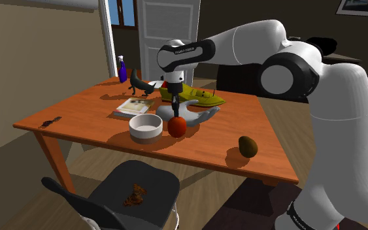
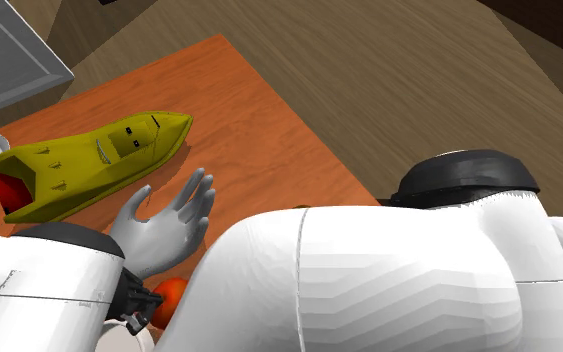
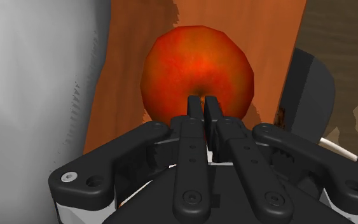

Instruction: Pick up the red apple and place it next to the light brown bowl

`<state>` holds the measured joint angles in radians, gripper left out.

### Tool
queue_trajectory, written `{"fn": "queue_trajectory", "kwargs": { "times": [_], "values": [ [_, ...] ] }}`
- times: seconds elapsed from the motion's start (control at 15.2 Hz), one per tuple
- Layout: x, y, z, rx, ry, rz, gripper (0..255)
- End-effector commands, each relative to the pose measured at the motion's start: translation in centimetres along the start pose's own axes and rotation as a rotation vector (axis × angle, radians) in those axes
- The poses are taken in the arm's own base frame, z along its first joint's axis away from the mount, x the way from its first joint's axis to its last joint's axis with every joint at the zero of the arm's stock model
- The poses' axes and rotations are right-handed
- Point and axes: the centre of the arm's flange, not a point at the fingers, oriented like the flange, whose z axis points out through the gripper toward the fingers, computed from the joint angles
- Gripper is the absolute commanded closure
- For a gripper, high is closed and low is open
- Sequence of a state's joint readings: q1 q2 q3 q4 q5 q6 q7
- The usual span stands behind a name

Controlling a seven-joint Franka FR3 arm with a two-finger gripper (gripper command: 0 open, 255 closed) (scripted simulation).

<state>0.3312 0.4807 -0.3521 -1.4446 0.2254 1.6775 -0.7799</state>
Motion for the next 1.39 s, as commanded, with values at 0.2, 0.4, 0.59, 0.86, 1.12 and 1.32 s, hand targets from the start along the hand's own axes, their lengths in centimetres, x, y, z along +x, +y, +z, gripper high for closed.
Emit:
{"fn": "queue_trajectory", "kwargs": {
  "times": [0.2,0.4,0.59,0.86,1.12,1.32],
  "values": [
    [0.0,0.0,0.0,0.000,0.000,0.000,0],
    [0.0,0.0,0.0,0.000,0.000,0.000,0],
    [0.0,0.0,-1.3,0.000,0.000,0.000,0],
    [0.0,0.0,-5.0,0.000,0.000,0.000,0],
    [0.0,0.0,-5.0,0.000,0.000,0.000,0],
    [0.0,0.0,-5.0,0.000,0.000,0.000,0]
  ]
}}
